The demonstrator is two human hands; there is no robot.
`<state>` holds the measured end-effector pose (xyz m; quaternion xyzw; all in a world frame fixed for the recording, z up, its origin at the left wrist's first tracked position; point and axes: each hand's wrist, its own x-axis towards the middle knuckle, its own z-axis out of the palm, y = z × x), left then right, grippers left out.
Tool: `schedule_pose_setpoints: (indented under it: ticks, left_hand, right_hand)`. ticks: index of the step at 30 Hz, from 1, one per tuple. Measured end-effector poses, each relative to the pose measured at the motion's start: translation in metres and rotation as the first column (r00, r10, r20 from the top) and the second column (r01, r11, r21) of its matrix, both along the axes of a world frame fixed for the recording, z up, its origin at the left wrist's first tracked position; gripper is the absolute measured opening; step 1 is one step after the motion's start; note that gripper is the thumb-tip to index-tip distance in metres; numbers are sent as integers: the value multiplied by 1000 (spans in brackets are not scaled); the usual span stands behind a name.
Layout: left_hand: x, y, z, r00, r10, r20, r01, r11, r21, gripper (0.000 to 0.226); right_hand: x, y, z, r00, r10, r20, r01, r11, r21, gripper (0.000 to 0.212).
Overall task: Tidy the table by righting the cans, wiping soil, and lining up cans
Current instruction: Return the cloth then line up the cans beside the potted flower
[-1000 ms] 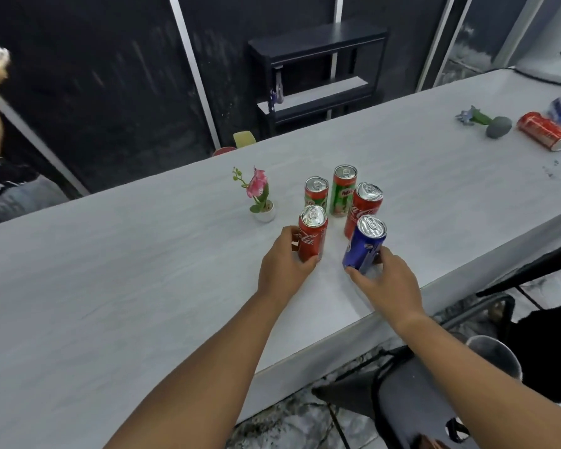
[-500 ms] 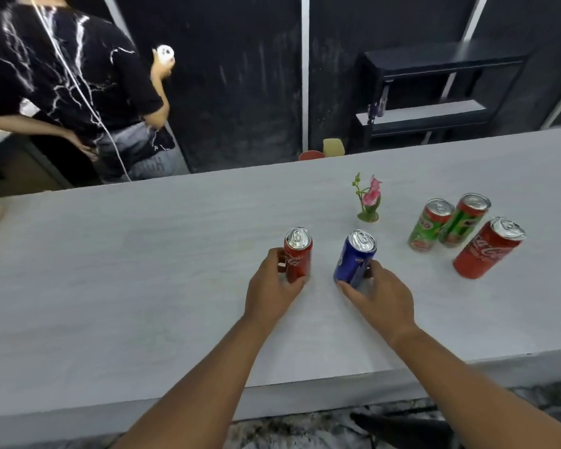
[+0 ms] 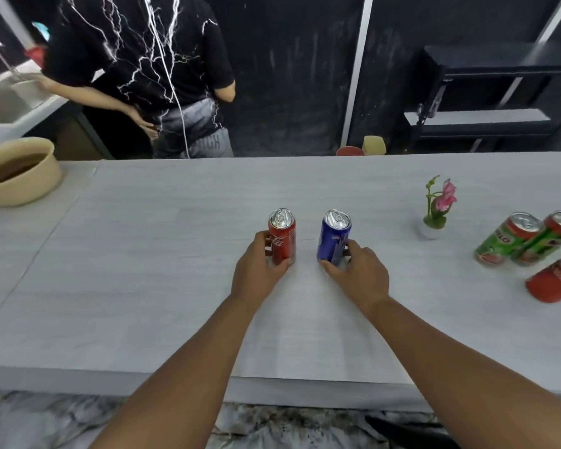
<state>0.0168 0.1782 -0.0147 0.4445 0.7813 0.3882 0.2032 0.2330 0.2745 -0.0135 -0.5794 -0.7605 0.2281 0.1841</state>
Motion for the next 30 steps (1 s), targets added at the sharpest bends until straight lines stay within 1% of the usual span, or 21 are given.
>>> schedule_pose_setpoints:
  ticks: [4, 7, 10, 13, 17, 22, 26, 28, 30]
  left_hand:
    - [-17, 2, -2, 1000, -1, -24, 1, 1000, 0, 71]
    - [-23, 5, -5, 999, -6, -34, 6, 1000, -8, 73]
    - [-25, 6, -7, 999, -13, -47, 13, 1000, 3, 72]
    - [-25, 5, -8, 998, -18, -55, 18, 1000, 10, 72]
    - [-24, 6, -8, 998, -13, -61, 13, 1000, -3, 72]
    - [-19, 8, -8, 996, 15, -87, -16, 1000, -12, 70]
    - [-14, 8, -8, 996, 51, -69, -52, 998, -18, 71]
    - [-10, 3, -12, 994, 91, -55, -92, 995, -30, 72]
    - [2, -10, -18, 988, 154, -32, -155, 988, -27, 77]
  right_hand:
    - [-16, 0, 0, 999, -42, -23, 42, 999, 1, 57]
    - [-22, -2, -1, 996, -82, -35, 81, 997, -2, 55]
    - [-26, -3, -3, 993, -111, -38, 112, 993, 29, 52]
    - [-28, -5, -4, 992, -122, -37, 123, 991, 47, 48]
    - [-28, -2, -2, 994, -109, -27, 110, 993, 32, 50]
    - [-32, 4, 0, 996, -85, 22, 84, 996, 40, 59]
    - [-35, 5, -2, 995, -83, 57, 79, 994, 74, 66]
    - [-32, 2, -7, 994, -51, 96, 42, 995, 92, 73]
    - [-25, -3, -13, 992, -13, 127, 1, 995, 100, 85]
